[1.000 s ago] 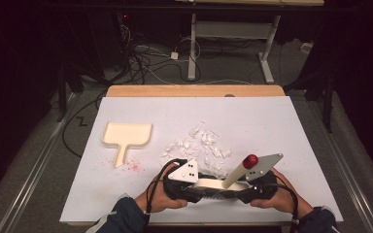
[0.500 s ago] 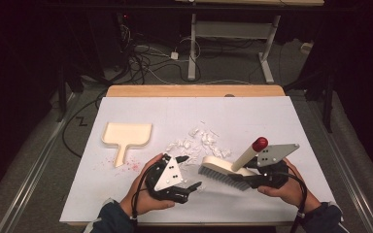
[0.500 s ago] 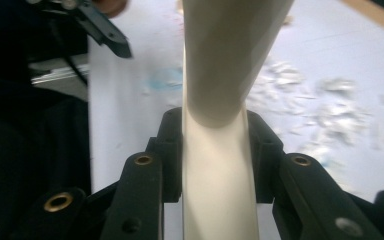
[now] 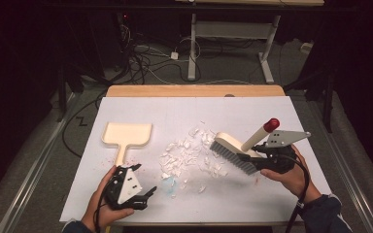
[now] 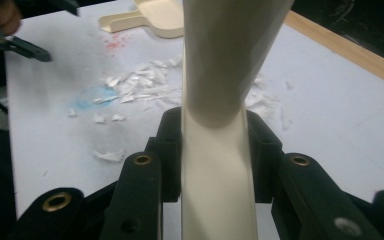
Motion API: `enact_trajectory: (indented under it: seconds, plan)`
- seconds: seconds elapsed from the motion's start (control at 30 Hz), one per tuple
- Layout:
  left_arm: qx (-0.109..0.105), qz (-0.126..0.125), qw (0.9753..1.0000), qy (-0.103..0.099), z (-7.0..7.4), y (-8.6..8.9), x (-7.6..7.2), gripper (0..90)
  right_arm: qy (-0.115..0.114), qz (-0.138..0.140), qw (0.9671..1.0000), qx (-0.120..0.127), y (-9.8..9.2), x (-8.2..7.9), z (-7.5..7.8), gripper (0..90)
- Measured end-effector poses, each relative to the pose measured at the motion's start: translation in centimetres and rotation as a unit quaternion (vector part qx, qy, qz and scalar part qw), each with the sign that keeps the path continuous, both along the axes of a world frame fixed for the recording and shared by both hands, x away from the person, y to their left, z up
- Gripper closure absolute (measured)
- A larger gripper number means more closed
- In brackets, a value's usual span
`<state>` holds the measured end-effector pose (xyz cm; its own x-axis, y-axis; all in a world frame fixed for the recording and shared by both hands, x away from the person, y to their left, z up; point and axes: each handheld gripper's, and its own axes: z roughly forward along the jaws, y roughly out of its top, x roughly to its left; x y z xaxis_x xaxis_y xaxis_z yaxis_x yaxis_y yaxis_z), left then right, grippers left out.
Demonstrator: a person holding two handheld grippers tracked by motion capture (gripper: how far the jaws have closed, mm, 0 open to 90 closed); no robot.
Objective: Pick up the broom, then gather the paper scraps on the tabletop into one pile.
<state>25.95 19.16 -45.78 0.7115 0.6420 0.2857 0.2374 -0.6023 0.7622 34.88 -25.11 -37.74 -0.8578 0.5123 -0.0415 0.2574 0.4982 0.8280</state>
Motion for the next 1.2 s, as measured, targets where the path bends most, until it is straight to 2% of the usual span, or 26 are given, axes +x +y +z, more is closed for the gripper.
enact_trajectory:
  seconds: [0.03,0.07,0.1,0.2,0.3,0.37,0.43,0.5,0.57,0.6,0.67,0.7,0.8,0.93,1.0,1.1,1.2]
  plan:
    - [-0.005,0.009,0.9999,0.004,-0.2,0.6,-0.1,16.6,-0.001,-0.009,1.0000,0.001,-0.1,0.2,0.0,67.7]
    - [-0.008,0.015,0.9998,0.007,-0.4,1.2,-0.3,16.6,0.002,-0.034,0.9994,-0.003,-0.3,0.6,-0.1,67.7]
    - [-0.006,0.022,0.9997,0.010,-0.6,1.6,-0.3,16.6,0.002,-0.034,0.9994,-0.003,-0.3,0.6,-0.1,67.7]
    - [-0.006,0.044,0.9989,0.016,-1.1,2.8,-0.3,16.6,0.002,-0.061,0.9980,-0.014,-0.6,1.2,-0.2,67.7]
    - [-0.021,0.060,0.9978,0.019,-1.3,3.7,-0.2,16.6,0.004,-0.090,0.9957,-0.022,-1.0,2.0,-0.3,67.7]
    - [-0.030,0.070,0.9966,0.030,-1.5,4.0,-0.3,16.6,0.004,-0.100,0.9945,-0.028,-1.2,2.6,-0.3,67.8]
    - [-0.019,0.070,0.9968,0.034,-1.8,3.8,-0.3,16.6,0.002,-0.104,0.9935,-0.047,-1.3,3.4,-0.3,67.8]
    - [-0.012,0.068,0.9969,0.037,-1.9,3.5,-0.3,16.6,-0.005,-0.109,0.9914,-0.073,-1.1,4.3,-0.2,67.9]
    - [-0.005,0.061,0.9975,0.034,-2.0,3.2,-0.2,16.6,-0.011,-0.117,0.9891,-0.089,-1.0,5.3,0.0,67.9]
    - [0.000,0.060,0.9977,0.032,-2.0,3.1,-0.2,16.6,-0.013,-0.125,0.9882,-0.087,-1.0,5.8,0.1,67.8]
    - [0.004,0.057,0.9978,0.035,-2.1,2.9,-0.2,16.6,-0.008,-0.128,0.9885,-0.080,-1.0,6.8,0.2,67.8]
    - [0.006,0.056,0.9977,0.036,-2.2,2.8,-0.2,16.6,-0.014,-0.135,0.9872,-0.083,-0.9,7.3,0.2,67.8]
    - [0.008,0.056,0.9977,0.037,-2.3,2.6,-0.2,16.6,-0.025,-0.143,0.9843,-0.101,-0.1,8.7,-0.3,67.9]
    - [-0.001,0.064,0.9975,0.032,-2.2,2.7,0.0,16.6,-0.042,-0.150,0.9787,-0.133,1.3,10.9,-1.1,67.9]
    - [0.002,0.064,0.9974,0.031,-2.2,2.7,0.0,16.6,-0.042,-0.152,0.9776,-0.139,2.2,11.8,-1.4,67.9]
    - [-0.007,0.062,0.9976,0.029,-2.2,2.8,-0.1,16.6,-0.055,-0.151,0.9732,-0.164,3.9,12.9,-1.9,67.9]
    - [-0.012,0.064,0.9970,0.042,-2.5,2.9,-0.2,16.6,-0.058,-0.149,0.9700,-0.183,5.4,13.7,-2.7,67.9]
